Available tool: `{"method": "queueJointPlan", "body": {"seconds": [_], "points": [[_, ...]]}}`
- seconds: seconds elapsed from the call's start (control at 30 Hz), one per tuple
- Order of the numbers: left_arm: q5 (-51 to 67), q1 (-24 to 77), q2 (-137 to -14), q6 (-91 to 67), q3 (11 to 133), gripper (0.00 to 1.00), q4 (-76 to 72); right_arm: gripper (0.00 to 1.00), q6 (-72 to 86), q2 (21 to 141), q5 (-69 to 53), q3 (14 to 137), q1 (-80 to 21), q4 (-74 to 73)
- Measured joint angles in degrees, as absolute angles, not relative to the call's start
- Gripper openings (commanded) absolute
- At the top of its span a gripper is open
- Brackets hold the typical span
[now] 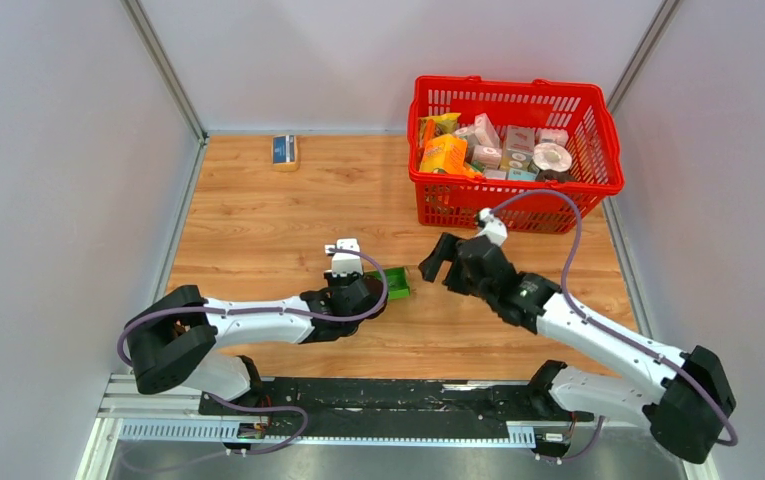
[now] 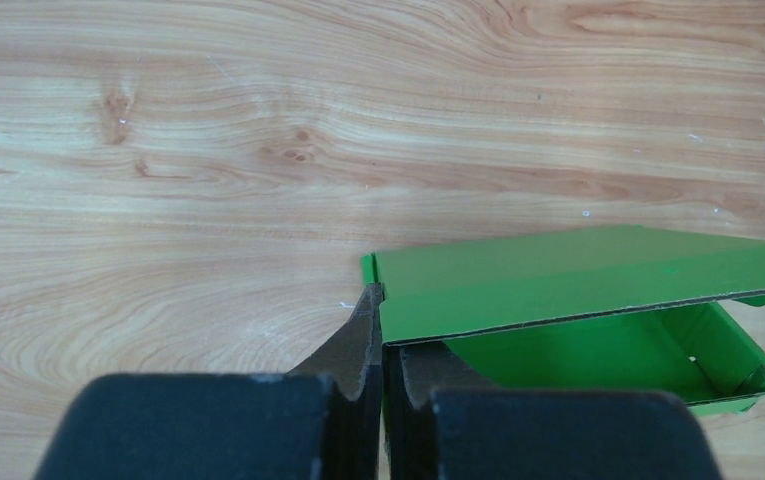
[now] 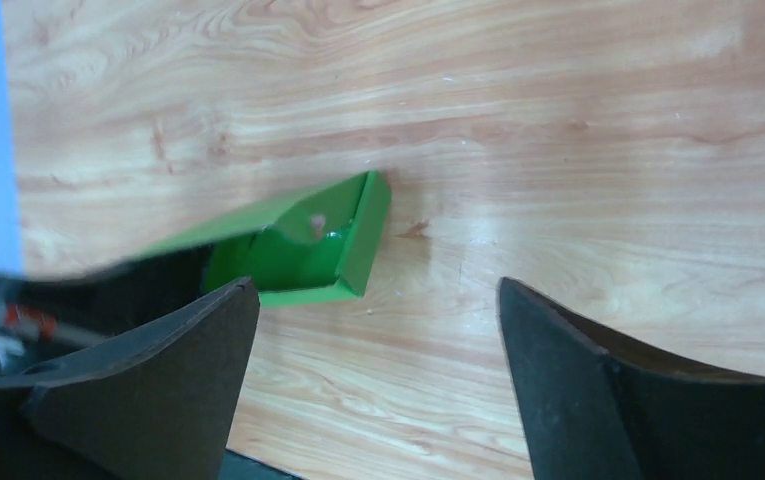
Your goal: Fold the paper box
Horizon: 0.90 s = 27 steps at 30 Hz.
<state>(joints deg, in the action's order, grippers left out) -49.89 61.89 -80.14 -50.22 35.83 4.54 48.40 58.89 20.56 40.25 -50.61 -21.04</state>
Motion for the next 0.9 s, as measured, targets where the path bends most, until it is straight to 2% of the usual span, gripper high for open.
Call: {"method": "queueJointPlan", "body": {"seconds": [0.03,0.1,0.23,0.3,0.6,0.63,0.7,0.8,0.9], "points": [[-50.09,62.04,-80.16,-50.28,35.86,0.00,4.80,0.84,50.19,59.55,16.05,40.47,-46.68,-21.08],[-50.52,62.30,-80.25,-50.52,36.01,0.00,5.37,0.80,54.15,61.32,8.43,40.56,-41.06,-21.04],[-51.48,62.89,-80.75,-50.87,36.38,0.00,5.96,0.70,61.25,67.20,-2.46,41.47,-39.77,-20.21],[-51.75,63.07,-80.86,-50.98,36.51,0.00,6.31,0.70,64.23,70.11,-6.09,41.95,-40.34,-18.44],[-52.47,63.64,-81.03,-51.81,36.88,0.00,7.49,0.67,74.15,75.77,-9.39,43.64,-42.76,-9.72],[-52.58,63.68,-81.12,-52.01,36.93,0.00,7.55,0.61,74.78,76.82,-9.30,44.53,-42.98,-9.26],[-52.88,63.77,-81.25,-52.31,36.95,0.00,7.62,0.57,76.12,79.09,-9.08,46.24,-43.27,-7.81],[-53.28,64.05,-81.58,-52.60,37.26,0.00,7.97,0.42,78.28,82.39,-8.73,47.35,-43.81,-5.48],[-53.78,64.40,-81.87,-52.66,37.34,0.01,8.14,0.36,80.25,84.79,-8.51,47.40,-44.25,-4.14]]}}
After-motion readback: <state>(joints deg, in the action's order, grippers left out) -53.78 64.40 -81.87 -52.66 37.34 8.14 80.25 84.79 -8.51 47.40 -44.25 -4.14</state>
